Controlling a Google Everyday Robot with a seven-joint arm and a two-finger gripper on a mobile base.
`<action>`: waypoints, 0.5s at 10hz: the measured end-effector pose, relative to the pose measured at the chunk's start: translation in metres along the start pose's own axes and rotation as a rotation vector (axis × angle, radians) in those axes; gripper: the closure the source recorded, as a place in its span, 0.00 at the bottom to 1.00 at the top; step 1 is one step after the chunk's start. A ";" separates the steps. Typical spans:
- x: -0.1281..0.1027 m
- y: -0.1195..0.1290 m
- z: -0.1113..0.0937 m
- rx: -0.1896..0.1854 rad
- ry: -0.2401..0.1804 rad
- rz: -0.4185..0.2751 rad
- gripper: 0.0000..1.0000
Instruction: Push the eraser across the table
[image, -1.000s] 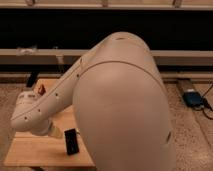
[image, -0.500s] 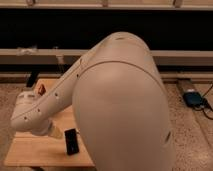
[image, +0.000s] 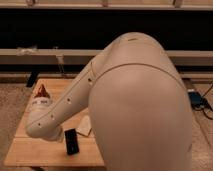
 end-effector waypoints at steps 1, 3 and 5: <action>-0.006 0.014 0.003 -0.003 -0.008 0.010 0.77; -0.028 0.026 0.013 -0.011 -0.030 0.013 0.96; -0.047 0.034 0.028 -0.021 -0.061 0.009 1.00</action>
